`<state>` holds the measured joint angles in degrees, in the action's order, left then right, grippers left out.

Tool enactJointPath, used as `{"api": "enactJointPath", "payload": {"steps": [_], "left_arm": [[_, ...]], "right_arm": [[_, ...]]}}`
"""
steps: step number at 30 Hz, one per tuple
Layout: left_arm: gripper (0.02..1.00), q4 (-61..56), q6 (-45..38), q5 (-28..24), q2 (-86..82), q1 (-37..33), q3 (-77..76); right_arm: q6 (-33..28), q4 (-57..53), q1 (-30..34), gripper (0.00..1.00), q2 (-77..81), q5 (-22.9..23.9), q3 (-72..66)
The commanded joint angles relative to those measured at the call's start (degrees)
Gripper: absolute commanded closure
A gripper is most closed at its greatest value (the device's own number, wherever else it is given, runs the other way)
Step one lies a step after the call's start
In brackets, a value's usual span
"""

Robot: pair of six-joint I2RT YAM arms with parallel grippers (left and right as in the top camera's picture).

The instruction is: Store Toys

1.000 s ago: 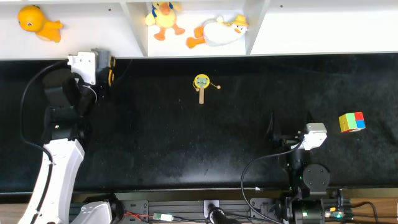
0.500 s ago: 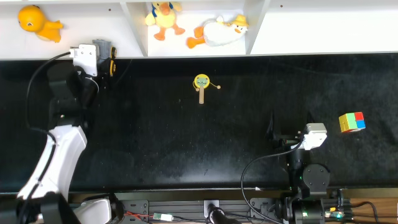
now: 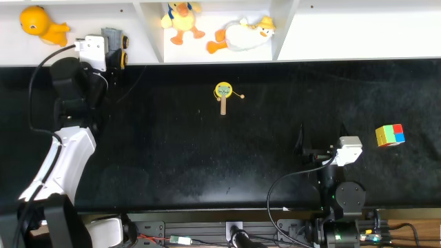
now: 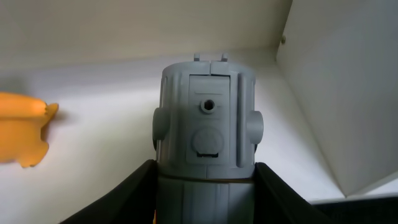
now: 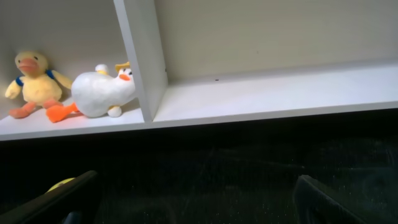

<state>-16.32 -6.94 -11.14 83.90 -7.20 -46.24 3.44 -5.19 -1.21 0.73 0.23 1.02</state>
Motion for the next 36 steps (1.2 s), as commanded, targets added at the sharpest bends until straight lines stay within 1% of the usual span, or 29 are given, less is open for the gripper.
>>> {"api": "enactJointPath", "payload": {"steps": [1, 9, 30, 36], "left_arm": [[0.827, -2.1, 1.3, -0.8, 1.2, 0.2, -1.9], [0.825, -7.1, 1.3, -0.8, 4.2, 0.2, -2.0], [0.818, -9.5, 1.2, -0.8, 10.2, 0.2, -5.8], [0.792, -9.5, 1.2, -0.8, 10.4, 0.2, -5.8]], "right_arm": [[0.4, 0.3, 0.1, 0.005, -0.5, 0.0, -0.5], [0.4, 0.3, 0.1, 0.005, -0.5, 0.0, -0.5], [0.4, 0.3, 0.1, 0.007, -0.5, 0.0, -0.5], [0.4, 0.3, 0.1, 0.007, -0.5, 0.0, -0.5]]}}
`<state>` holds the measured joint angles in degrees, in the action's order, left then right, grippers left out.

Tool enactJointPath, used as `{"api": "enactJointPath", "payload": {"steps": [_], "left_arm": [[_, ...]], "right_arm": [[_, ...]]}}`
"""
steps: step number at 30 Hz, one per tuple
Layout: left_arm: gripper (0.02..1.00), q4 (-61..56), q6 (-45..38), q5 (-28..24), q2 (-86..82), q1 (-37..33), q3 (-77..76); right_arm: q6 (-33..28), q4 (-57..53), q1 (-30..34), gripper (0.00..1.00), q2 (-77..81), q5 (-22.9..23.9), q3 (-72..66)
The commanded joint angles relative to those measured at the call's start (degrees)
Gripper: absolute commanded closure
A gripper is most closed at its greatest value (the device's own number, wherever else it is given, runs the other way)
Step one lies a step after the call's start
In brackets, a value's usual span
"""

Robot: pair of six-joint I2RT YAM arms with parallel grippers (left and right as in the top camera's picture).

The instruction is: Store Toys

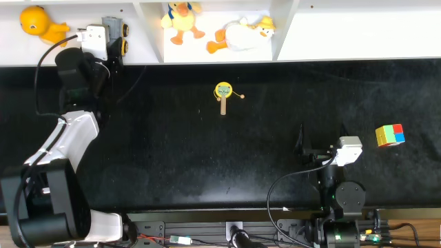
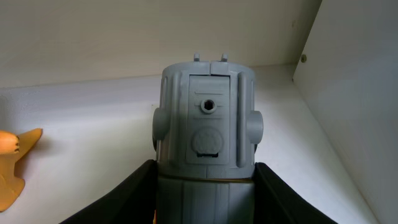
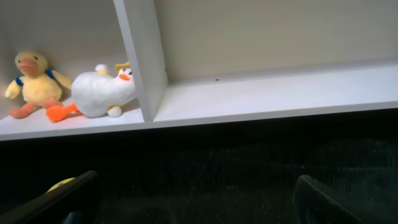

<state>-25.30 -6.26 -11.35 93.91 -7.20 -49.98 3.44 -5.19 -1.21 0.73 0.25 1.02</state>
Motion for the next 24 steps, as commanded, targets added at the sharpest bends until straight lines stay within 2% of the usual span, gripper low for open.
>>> {"api": "enactJointPath", "payload": {"steps": [1, 17, 19, 22, 24], "left_arm": [[0.792, -0.5, 0.5, -0.6, 0.5, 0.2, -2.0], [0.77, -1.6, 0.6, -0.6, 3.2, 0.2, -2.0], [0.676, -1.7, 0.5, -0.6, 3.2, 0.2, -2.0], [0.413, -1.7, 0.5, -0.6, 3.2, 0.2, -2.0], [0.297, -1.9, 0.5, -0.6, 3.2, 0.2, -2.0]], "right_arm": [[0.4, 0.3, 0.1, 0.005, -0.5, 0.0, -0.5], [0.4, 0.3, 0.1, 0.005, -0.5, 0.0, -0.5], [0.4, 0.3, 0.1, 0.005, -0.5, 0.0, -0.5], [0.4, 0.3, 0.1, 0.005, -0.5, 0.0, -0.5], [0.4, 0.3, 0.1, 0.007, -0.5, 0.0, -0.5]]}}
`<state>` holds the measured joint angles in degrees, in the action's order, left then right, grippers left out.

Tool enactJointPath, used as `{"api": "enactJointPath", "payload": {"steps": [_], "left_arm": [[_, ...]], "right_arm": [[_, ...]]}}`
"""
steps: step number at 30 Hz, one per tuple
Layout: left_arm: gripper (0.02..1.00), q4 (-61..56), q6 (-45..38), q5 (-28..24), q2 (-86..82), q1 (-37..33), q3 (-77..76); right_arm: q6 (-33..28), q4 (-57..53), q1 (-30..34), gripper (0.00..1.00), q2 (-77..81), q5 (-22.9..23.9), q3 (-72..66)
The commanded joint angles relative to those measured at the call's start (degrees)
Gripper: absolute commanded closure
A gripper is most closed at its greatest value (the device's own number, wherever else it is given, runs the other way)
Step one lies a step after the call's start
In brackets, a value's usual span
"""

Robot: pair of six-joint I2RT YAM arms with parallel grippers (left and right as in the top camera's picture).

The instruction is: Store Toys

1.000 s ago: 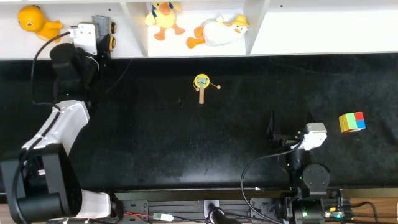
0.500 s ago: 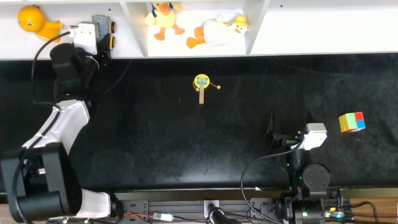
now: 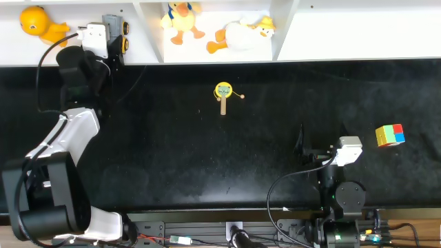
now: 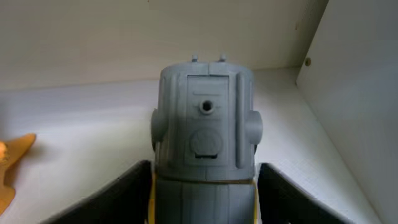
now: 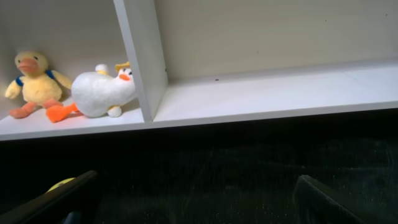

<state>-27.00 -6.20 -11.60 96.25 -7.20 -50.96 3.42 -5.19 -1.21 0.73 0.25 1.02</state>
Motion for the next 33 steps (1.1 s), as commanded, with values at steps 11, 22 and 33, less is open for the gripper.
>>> {"api": "enactJointPath", "payload": {"steps": [11, 22, 33], "left_arm": [[0.02, 0.2, 0.5, -0.3, -0.2, 0.2, -1.0], [0.02, 22.1, -2.0, 5.3, -15.0, 0.2, -0.7], [0.023, 42.3, -3.6, 5.2, -33.9, 0.2, 3.4]], "right_arm": [[0.5, 0.3, 0.1, 0.005, -0.5, 0.0, -0.5], [0.4, 0.3, 0.1, 0.005, -0.5, 0.0, -0.5], [0.5, 0.3, 0.1, 0.007, -0.5, 0.0, -0.5]]}}
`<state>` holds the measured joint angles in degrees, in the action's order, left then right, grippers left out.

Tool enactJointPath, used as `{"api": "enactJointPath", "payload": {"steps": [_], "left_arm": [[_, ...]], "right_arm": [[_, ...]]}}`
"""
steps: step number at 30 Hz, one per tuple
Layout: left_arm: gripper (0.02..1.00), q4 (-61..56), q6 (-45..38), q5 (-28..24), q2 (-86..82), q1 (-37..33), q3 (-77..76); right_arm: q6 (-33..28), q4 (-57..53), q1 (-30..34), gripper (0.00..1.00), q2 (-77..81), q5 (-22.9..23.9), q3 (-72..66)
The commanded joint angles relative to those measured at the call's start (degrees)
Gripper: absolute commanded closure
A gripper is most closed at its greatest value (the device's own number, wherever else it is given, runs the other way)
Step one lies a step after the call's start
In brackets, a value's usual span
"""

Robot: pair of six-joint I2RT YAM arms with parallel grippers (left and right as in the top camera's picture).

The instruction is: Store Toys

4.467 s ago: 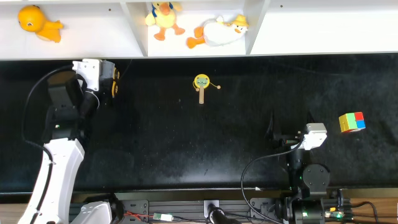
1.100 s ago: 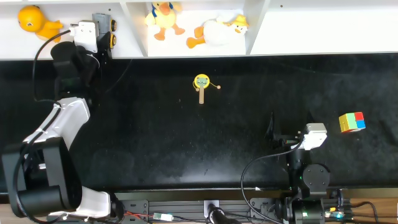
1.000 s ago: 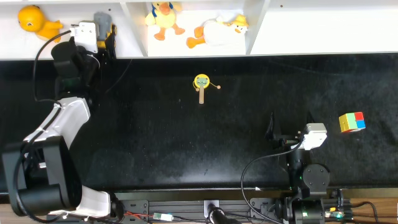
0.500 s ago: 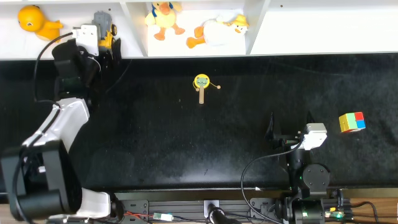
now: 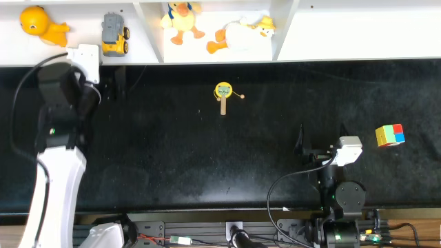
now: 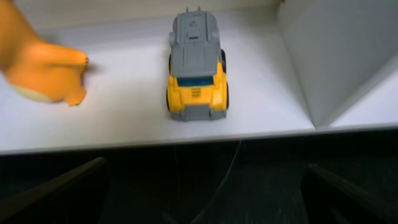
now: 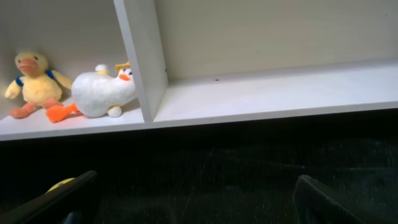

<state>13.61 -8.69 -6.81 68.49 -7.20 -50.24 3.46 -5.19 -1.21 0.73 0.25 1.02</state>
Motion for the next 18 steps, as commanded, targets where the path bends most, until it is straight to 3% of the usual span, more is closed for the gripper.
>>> {"api": "enactJointPath", "payload": {"steps": [1, 8, 18], "left_arm": [[0.02, 2.0, -1.0, 0.4, -7.8, 0.2, 3.8], [0.02, 0.0, -0.3, 0.6, -23.3, 1.3, 14.6], [0.02, -22.8, -0.3, 5.3, -39.0, 7.5, 33.3]], "right_arm": [[0.4, 0.3, 0.1, 0.007, -0.5, 0.0, -0.5], [0.4, 0.3, 0.1, 0.005, -0.5, 0.0, -0.5], [0.4, 0.3, 0.1, 0.005, -0.5, 0.0, -0.5]]}}
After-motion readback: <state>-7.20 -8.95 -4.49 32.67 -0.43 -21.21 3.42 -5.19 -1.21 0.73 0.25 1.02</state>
